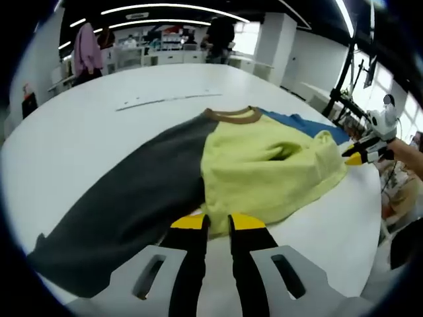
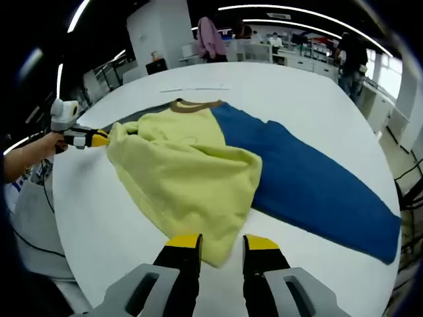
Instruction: Fold the garment on the visible template until the final outline fits inside the template.
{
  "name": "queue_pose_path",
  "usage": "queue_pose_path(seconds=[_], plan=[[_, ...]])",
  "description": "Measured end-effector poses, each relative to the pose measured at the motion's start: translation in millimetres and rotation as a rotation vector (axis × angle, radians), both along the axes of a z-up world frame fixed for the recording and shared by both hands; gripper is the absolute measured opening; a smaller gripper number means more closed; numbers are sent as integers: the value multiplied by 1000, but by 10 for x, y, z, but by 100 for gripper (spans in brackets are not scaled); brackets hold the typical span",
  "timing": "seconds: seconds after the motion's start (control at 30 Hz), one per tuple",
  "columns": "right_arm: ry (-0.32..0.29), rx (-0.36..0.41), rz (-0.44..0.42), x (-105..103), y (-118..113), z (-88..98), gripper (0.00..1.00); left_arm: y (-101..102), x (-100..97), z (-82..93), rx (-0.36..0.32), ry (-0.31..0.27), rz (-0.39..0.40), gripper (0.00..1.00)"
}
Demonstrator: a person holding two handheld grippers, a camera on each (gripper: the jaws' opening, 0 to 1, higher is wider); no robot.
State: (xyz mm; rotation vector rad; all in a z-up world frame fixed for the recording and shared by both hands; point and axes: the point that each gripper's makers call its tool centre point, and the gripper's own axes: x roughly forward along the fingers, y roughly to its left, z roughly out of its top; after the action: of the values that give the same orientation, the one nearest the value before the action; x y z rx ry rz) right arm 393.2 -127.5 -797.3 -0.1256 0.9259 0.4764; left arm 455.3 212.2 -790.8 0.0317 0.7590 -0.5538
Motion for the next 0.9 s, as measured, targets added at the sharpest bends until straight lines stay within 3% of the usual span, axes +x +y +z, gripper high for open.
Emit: queue_pose_path(seconds=[0.23,0.5,0.73,0.9], plan=[[3,-20,-29,-23,-24,-31,14,12,-21,0,12,5,2,2],[3,-33,-80,-45,-18,-39,5,27,-111,52,30,-6,-5,1],[9,-4,-107,-68,-26,-28,0,27,-259,161,20,-1,-21,0],[-2,30,-113,-107,-38,90,0,36,-395,286,-29,9,-2,0]])
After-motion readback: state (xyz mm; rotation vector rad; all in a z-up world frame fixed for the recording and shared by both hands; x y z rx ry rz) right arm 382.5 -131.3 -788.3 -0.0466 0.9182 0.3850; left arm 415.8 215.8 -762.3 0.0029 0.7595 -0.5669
